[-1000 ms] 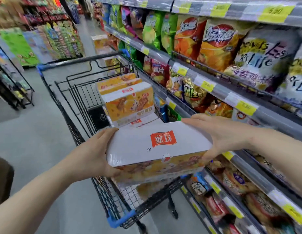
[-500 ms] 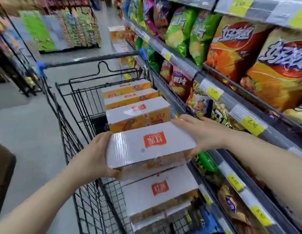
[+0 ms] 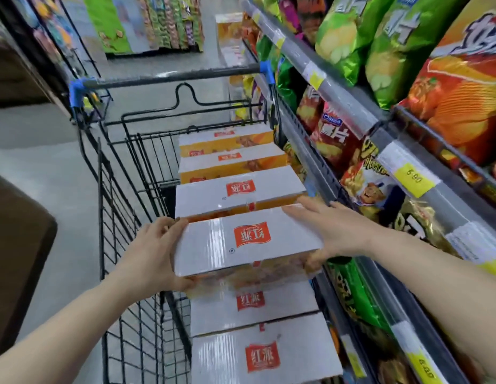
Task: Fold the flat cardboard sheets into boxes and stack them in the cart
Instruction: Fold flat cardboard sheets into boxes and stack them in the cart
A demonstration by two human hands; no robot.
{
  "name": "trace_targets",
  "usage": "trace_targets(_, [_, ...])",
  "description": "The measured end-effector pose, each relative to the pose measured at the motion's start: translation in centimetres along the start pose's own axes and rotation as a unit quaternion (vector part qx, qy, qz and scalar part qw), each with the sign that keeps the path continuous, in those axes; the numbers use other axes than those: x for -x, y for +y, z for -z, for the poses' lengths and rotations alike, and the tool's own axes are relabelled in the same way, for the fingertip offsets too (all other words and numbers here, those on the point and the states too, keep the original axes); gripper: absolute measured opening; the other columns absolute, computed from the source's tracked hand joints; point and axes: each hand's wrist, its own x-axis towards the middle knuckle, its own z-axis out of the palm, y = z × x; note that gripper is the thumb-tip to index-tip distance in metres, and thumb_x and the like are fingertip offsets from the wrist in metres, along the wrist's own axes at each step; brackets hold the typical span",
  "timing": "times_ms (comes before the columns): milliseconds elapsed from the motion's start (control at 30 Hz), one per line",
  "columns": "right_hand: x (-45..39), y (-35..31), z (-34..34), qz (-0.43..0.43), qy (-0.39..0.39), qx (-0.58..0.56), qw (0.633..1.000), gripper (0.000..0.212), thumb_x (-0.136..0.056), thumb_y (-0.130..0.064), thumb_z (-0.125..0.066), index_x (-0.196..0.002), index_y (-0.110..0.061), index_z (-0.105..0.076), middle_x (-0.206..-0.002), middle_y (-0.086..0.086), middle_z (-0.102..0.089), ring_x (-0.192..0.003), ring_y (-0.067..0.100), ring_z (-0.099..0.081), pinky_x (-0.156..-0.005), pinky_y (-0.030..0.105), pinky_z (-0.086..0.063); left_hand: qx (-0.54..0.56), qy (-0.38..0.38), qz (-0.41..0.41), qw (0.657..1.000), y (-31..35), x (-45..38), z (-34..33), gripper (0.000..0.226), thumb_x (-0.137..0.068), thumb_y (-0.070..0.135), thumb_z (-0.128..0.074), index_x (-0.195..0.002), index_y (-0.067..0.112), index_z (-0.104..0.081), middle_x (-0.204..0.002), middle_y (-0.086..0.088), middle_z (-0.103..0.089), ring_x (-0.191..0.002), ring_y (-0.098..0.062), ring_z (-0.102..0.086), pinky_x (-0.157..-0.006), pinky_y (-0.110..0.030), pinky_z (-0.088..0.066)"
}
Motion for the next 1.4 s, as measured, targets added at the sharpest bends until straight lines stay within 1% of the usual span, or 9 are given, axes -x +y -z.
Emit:
trace_targets(200, [-0.7, -0.3, -0.1, -0.008, 0.008, 0.007, 1.000, 0.090, -0.085, -0.037, -0.060, -0.145, -0.033, 0.008, -0.155, -0.002, 0.016, -0.144, 0.023, -0.010, -0.116, 0.041, -0.012, -0.075, -0.004, 0.003, 0.997, 0.4, -0.6, 0.1, 0.105, -0.063, 0.056, -0.070, -0.143, 0.026, -0.010, -0.144, 0.000, -0.014, -0.132, -0.021, -0.016, -0.111, -0.031, -0.020])
trace_targets(400, [0.8, -1.6, -1.5, -0.040, 0.067, -0.006, 0.997, 0.074, -0.092, -0.027, -0.052, -0.146, -0.032, -0.001, -0.155, -0.007, 0.009, -0.136, 0.026, -0.029, -0.112, 0.039, -0.023, -0.068, -0.010, 0.014, 0.998, 1.0, -0.6, -0.2, 0.102, -0.069, 0.049, -0.069, -0.145, 0.022, -0.007, -0.142, 0.003, -0.021, -0.128, -0.014, -0.030, -0.103, -0.024, -0.032])
trace_targets(533, [1.5, -2.2, -2.6, -0.067, 0.097, -0.055, 0.992, 0.072, -0.094, -0.026, -0.049, -0.145, -0.035, -0.001, -0.155, -0.010, 0.011, -0.131, 0.026, -0.037, -0.107, 0.042, -0.031, -0.115, 0.025, 0.012, 0.993, 1.5, 0.4, -0.9, 0.088, -0.079, 0.048, -0.059, -0.145, 0.021, -0.006, -0.151, 0.002, -0.017, -0.133, -0.020, -0.030, -0.105, -0.030, -0.031])
trace_targets(633, [2.7, -2.9, -3.2, -0.075, 0.124, -0.107, 0.984, 0.076, -0.091, -0.029, -0.053, -0.145, -0.034, 0.000, -0.155, -0.008, 0.014, -0.138, 0.024, -0.027, -0.109, 0.044, -0.031, -0.131, 0.052, -0.004, 0.990, 1.6, 1.9, -1.6, 0.080, -0.081, 0.037, -0.063, -0.144, 0.015, -0.020, -0.152, -0.008, -0.021, -0.138, -0.032, -0.024, -0.111, -0.042, -0.025])
trace_targets(733, [6.0, -4.0, -3.2, -0.103, 0.189, -0.151, 0.965, 0.069, -0.091, -0.035, -0.051, -0.146, -0.031, -0.008, -0.156, -0.009, 0.002, -0.139, 0.019, -0.025, -0.106, 0.036, -0.034, -0.115, 0.122, -0.087, 0.982, 2.6, 3.2, -1.3, 0.069, -0.069, 0.023, -0.077, -0.128, 0.006, -0.047, -0.136, -0.020, -0.046, -0.123, -0.038, -0.046, -0.099, -0.045, -0.041])
trace_targets(833, [10.4, -6.1, -3.7, -0.145, 0.231, -0.175, 0.946, 0.058, -0.093, -0.032, -0.048, -0.144, -0.029, -0.022, -0.150, -0.007, -0.027, -0.130, 0.015, -0.040, -0.096, 0.031, -0.040, -0.021, 0.129, -0.137, 0.982, 4.1, 5.8, -0.5, 0.050, -0.090, 0.030, -0.049, -0.137, 0.018, -0.036, -0.144, -0.001, -0.035, -0.133, -0.020, -0.031, -0.107, -0.030, -0.030])
trace_targets(933, [14.5, -8.8, -4.9, -0.182, 0.258, -0.187, 0.930, 0.052, -0.093, -0.029, -0.049, -0.141, -0.027, -0.031, -0.139, -0.004, -0.045, -0.124, 0.016, -0.046, -0.096, 0.031, -0.041, 0.015, 0.126, -0.181, 0.975, 4.8, 8.4, 0.1, 0.045, -0.090, 0.031, -0.047, -0.133, 0.023, -0.039, -0.136, 0.004, -0.041, -0.123, -0.016, -0.041, -0.097, -0.028, -0.038])
trace_targets(1167, [26.8, -16.0, -10.4, -0.276, 0.297, -0.192, 0.893, 0.047, -0.093, -0.034, -0.048, -0.138, -0.028, -0.035, -0.139, -0.004, -0.046, -0.125, 0.015, -0.045, -0.103, 0.032, -0.038, -0.053, 0.058, -0.337, 0.938, 8.8, 15.6, -0.2, 0.047, -0.092, 0.041, -0.042, -0.136, 0.030, -0.030, -0.147, 0.003, -0.029, -0.135, -0.017, -0.028, -0.100, -0.033, -0.040])
trace_targets(1400, [41.0, -22.7, -18.9, -0.419, 0.350, -0.229, 0.806, 0.048, -0.090, -0.034, -0.053, -0.135, -0.027, -0.040, -0.138, -0.006, -0.047, -0.126, 0.011, -0.044, -0.100, 0.024, -0.032, -0.067, 0.007, -0.548, 0.834, 18.1, 23.3, -3.7, 0.049, -0.091, 0.043, -0.044, -0.136, 0.028, -0.032, -0.138, 0.008, -0.038, -0.128, -0.011, -0.034, -0.098, -0.023, -0.030])
